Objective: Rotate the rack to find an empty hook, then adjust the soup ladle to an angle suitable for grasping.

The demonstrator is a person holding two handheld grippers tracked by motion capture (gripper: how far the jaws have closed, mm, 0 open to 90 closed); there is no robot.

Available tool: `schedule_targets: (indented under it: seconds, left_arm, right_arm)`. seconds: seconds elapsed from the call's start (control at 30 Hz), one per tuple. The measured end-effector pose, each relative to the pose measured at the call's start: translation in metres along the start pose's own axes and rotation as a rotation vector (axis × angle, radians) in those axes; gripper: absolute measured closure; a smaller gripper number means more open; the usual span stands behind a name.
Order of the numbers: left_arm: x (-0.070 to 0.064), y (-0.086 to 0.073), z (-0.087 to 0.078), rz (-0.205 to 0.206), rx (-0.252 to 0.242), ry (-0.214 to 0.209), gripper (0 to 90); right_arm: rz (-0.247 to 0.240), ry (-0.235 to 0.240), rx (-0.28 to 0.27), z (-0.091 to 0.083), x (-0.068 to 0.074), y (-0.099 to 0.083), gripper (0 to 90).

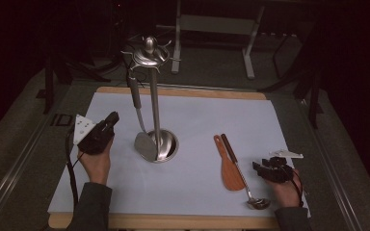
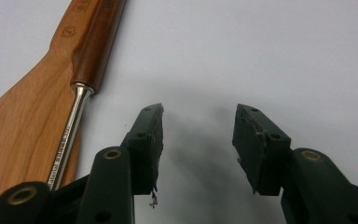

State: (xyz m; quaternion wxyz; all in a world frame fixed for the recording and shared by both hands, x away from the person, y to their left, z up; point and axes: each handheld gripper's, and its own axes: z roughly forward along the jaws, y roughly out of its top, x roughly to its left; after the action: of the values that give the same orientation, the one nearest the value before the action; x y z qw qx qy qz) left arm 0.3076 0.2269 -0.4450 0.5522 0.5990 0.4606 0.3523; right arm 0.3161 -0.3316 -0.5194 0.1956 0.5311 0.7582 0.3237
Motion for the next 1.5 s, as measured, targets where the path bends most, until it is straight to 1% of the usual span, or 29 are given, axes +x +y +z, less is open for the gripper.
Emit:
schedule_targets:
  seconds: [0.1, 0.13, 0.2, 0.23, 0.27, 0.3, 0.33, 0.37, 0.43, 0.47, 0.5, 0.53, 0.57, 0.6, 0.63, 0.67, 0.73, 0.77, 0.8, 0.87, 0.97, 1.0, 1.07, 1.1, 1.2, 1.23, 1.3, 1.43, 1.5]
  left_arm:
    - [0.003, -0.016, -0.001, 0.006, 0.066, -0.003, 84.2]
    - [0.003, -0.023, -0.001, 0.013, 0.097, -0.002, 83.7]
    - [0.004, -0.033, -0.002, 0.03, 0.145, 0.002, 82.8]
    - [0.004, -0.037, -0.002, 0.037, 0.16, 0.007, 82.2]
    - [0.005, -0.043, -0.002, 0.044, 0.191, 0.01, 81.8]
    - [0.005, -0.046, -0.001, 0.044, 0.211, 0.01, 81.3]
    - [0.005, -0.046, -0.001, 0.044, 0.211, 0.01, 81.0]
    - [0.005, -0.057, -0.001, 0.044, 0.256, 0.004, 80.5]
    - [0.005, -0.064, 0.0, 0.049, 0.283, -0.001, 79.5]
    - [0.005, -0.064, 0.0, 0.049, 0.283, -0.001, 78.8]
    - [0.006, -0.072, 0.001, 0.04, 0.313, -0.01, 76.7]
    - [0.006, -0.072, 0.001, 0.04, 0.313, -0.01, 75.6]
    - [0.008, -0.081, 0.002, 0.03, 0.338, -0.003, 75.5]
    - [0.008, -0.081, 0.002, 0.03, 0.338, -0.003, 75.5]
    - [0.01, -0.085, 0.005, 0.016, 0.361, -0.001, 74.8]
    - [0.01, -0.085, 0.005, 0.016, 0.361, -0.001, 73.4]
    - [0.013, -0.088, 0.008, 0.015, 0.388, -0.002, 71.3]
    - [0.013, -0.09, 0.009, 0.012, 0.394, 0.002, 71.3]
    - [0.015, -0.092, 0.011, 0.005, 0.412, 0.002, 71.1]
    - [0.015, -0.092, 0.011, 0.001, 0.416, 0.003, 70.1]
    - [0.014, -0.092, 0.012, 0.01, 0.421, 0.019, 67.6]
    - [0.013, -0.092, 0.013, 0.016, 0.433, 0.019, 67.6]
    - [0.013, -0.092, 0.013, 0.019, 0.437, 0.02, 67.1]
    - [0.012, -0.093, 0.015, 0.026, 0.456, 0.018, 66.1]
    - [0.012, -0.093, 0.016, 0.028, 0.46, 0.018, 66.1]
    - [0.013, -0.093, 0.016, 0.02, 0.46, 0.016, 66.0]
    - [0.013, -0.093, 0.016, 0.013, 0.462, 0.014, 65.2]
    - [0.014, -0.093, 0.016, 0.007, 0.459, 0.008, 63.6]
    - [0.014, -0.093, 0.015, 0.012, 0.457, 0.003, 63.0]
  right_arm:
    - [-0.005, 0.0, 0.0, 0.0, 0.001, 0.001, 52.7]
    - [-0.007, 0.001, -0.002, 0.0, 0.001, 0.001, 52.7]
    - [-0.007, 0.001, -0.002, 0.0, 0.001, 0.001, 52.7]
    - [-0.006, 0.002, -0.002, 0.0, 0.002, 0.0, 52.8]
    - [-0.006, 0.002, -0.002, 0.0, 0.002, 0.0, 52.8]
    - [-0.009, 0.002, -0.002, 0.001, 0.002, 0.001, 52.8]
    - [-0.009, 0.002, -0.002, 0.001, 0.002, 0.001, 52.8]
    - [-0.009, 0.002, -0.002, 0.001, 0.002, 0.001, 52.8]
    - [-0.011, 0.002, -0.001, 0.001, 0.002, 0.001, 52.9]
    - [-0.011, 0.002, -0.001, 0.001, 0.002, 0.001, 52.9]
    - [-0.01, 0.003, -0.002, 0.0, 0.002, 0.001, 53.0]
    - [-0.01, 0.004, -0.002, 0.0, 0.002, 0.001, 53.7]
    - [-0.011, 0.01, -0.001, 0.0, 0.003, 0.001, 56.1]
    - [-0.012, 0.017, -0.001, 0.0, 0.003, 0.001, 56.3]
    - [-0.018, 0.021, 0.0, 0.0, 0.003, 0.001, 56.4]
    - [-0.018, 0.021, 0.0, 0.0, 0.003, 0.001, 56.4]
    - [-0.018, 0.023, -0.004, -0.001, 0.005, 0.002, 56.3]
    - [-0.019, 0.022, -0.004, -0.001, 0.005, 0.003, 56.4]
    - [-0.019, 0.021, -0.006, -0.002, 0.005, 0.003, 56.4]
    - [-0.019, 0.021, -0.007, -0.002, 0.005, 0.003, 56.6]
    - [-0.017, 0.023, -0.012, -0.005, 0.006, 0.004, 58.2]
    - [-0.018, 0.023, -0.013, -0.006, 0.006, 0.005, 58.4]
    - [-0.021, 0.025, -0.013, -0.006, 0.007, 0.005, 59.3]
    - [-0.036, 0.032, -0.006, -0.006, 0.01, 0.006, 60.8]
    - [-0.043, 0.044, -0.002, -0.006, 0.013, 0.007, 61.0]
    - [-0.04, 0.056, -0.006, -0.006, 0.014, 0.008, 61.0]
    - [-0.038, 0.062, -0.009, -0.007, 0.017, 0.01, 61.3]
    - [-0.05, 0.065, -0.004, -0.01, 0.021, 0.012, 64.8]
    - [-0.052, 0.065, 0.003, -0.009, 0.024, 0.013, 66.2]
